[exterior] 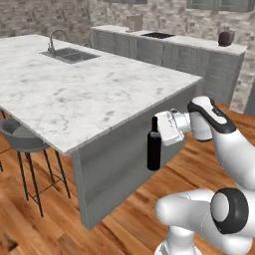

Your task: There is a wine glass and glass cup on the dining counter. Place the wine bottle next to the wine glass and the juice bottle next to the glass cup.

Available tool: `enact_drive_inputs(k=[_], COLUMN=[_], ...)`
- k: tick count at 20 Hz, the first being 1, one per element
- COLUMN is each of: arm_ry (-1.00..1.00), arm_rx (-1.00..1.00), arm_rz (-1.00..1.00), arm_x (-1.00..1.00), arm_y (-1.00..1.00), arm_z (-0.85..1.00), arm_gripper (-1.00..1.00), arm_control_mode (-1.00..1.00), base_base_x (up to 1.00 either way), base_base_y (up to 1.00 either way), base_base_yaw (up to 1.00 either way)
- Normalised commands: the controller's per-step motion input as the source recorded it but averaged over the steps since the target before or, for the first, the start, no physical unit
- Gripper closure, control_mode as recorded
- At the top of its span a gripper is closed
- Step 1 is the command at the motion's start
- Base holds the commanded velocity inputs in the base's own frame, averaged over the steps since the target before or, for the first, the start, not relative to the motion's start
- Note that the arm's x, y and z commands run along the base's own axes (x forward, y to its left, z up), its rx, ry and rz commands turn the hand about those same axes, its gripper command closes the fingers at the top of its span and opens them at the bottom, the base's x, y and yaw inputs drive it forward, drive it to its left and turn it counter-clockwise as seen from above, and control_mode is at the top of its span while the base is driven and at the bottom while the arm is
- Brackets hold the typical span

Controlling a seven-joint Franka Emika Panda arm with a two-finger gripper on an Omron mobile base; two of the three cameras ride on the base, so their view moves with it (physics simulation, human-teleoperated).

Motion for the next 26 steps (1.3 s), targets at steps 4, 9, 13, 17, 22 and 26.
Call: enact_drive_inputs(k=[4, 9, 13, 17, 22, 26], arm_ry=[0.0, 0.0, 0.0, 0.0, 0.0, 0.0], arm_rx=[0.0, 0.0, 0.0, 0.0, 0.0, 0.0], arm_rz=[0.0, 0.0, 0.0, 0.0, 0.0, 0.0], arm_x=[0.0, 0.0, 0.0, 0.0, 0.0, 0.0], arm_y=[0.0, 0.0, 0.0, 0.0, 0.0, 0.0], arm_z=[0.0, 0.0, 0.0, 0.0, 0.0, 0.0], arm_gripper=[1.0, 1.0, 1.0, 1.0, 1.0, 1.0], arm_control_mode=[1.0, 1.0, 1.0, 1.0, 1.0, 1.0], base_base_x=[-0.14, -0.21, -0.03, 0.0, 0.12, 0.62], base_base_y=[0.21, 0.55, 0.87, 0.93, 0.93, 0.75], base_base_yaw=[0.95, 0.36, 0.0, 0.0, 0.0, 0.0])
